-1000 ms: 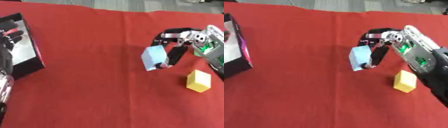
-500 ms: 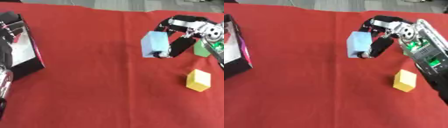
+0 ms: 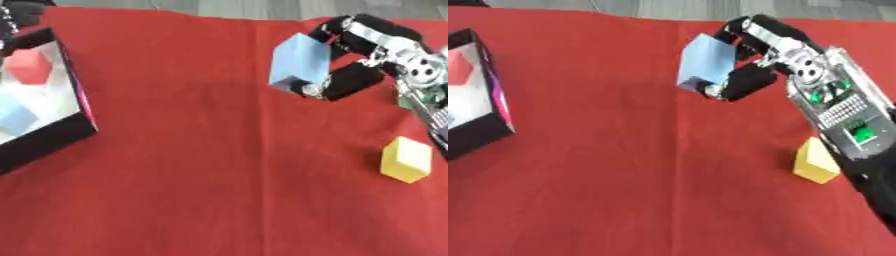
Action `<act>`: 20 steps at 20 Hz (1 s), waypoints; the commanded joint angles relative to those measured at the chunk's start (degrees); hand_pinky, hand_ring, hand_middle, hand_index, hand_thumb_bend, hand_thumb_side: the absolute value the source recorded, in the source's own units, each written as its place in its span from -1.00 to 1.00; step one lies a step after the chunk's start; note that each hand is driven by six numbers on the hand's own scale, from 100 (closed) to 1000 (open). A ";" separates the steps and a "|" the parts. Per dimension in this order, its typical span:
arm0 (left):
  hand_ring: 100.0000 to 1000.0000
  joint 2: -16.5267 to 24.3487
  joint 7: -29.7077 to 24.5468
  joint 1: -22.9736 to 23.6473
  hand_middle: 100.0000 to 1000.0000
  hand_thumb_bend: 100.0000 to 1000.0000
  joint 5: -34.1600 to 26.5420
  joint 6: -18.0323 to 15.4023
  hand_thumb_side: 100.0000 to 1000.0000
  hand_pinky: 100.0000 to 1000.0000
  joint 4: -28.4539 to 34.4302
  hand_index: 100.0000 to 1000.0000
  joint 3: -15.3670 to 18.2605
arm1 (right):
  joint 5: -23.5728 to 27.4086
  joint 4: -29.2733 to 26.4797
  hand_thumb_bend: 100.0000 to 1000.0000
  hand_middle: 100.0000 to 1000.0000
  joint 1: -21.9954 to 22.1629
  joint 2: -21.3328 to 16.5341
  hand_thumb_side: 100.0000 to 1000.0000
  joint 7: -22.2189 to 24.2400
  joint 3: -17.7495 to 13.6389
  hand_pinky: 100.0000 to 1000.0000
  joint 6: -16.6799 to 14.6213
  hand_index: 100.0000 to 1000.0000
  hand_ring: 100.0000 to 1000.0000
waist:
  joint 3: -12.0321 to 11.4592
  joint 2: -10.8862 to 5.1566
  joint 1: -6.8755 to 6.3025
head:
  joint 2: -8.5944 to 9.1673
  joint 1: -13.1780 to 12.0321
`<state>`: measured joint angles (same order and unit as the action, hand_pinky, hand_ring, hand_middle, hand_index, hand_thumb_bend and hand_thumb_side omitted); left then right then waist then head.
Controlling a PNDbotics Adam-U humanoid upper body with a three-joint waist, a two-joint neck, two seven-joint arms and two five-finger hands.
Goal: Pick up the objects with one hand, pass them to the other hand, and then place them into the box on the other side of the table.
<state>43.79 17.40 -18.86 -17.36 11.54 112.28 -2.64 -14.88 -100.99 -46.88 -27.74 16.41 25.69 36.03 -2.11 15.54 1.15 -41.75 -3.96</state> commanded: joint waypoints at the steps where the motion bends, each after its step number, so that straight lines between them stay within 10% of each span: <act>1: 0.42 5.37 -1.70 -1.74 0.42 -1.00 0.55 1.36 0.52 0.60 2.02 0.54 -0.93 | 2.37 -0.21 -1.00 -0.06 -0.81 0.95 -1.00 -3.42 0.41 0.53 -0.15 0.03 0.14 | -0.31 -2.29 -1.07 | 0.06 -0.07; 20: 0.56 15.94 -29.54 -18.46 0.52 -1.00 18.55 8.20 0.14 0.58 2.31 0.70 -14.96 | 10.79 1.60 -1.00 -0.08 -2.41 7.05 -1.00 -19.46 5.82 0.51 -3.52 0.00 0.11 | -2.01 -2.86 -2.26 | -0.29 2.09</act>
<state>57.45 -10.15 -36.37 -0.57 19.54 113.87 -17.17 -4.67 -98.89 -48.07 -20.69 -1.91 31.61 32.74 -3.99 15.01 -0.17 -41.78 -2.03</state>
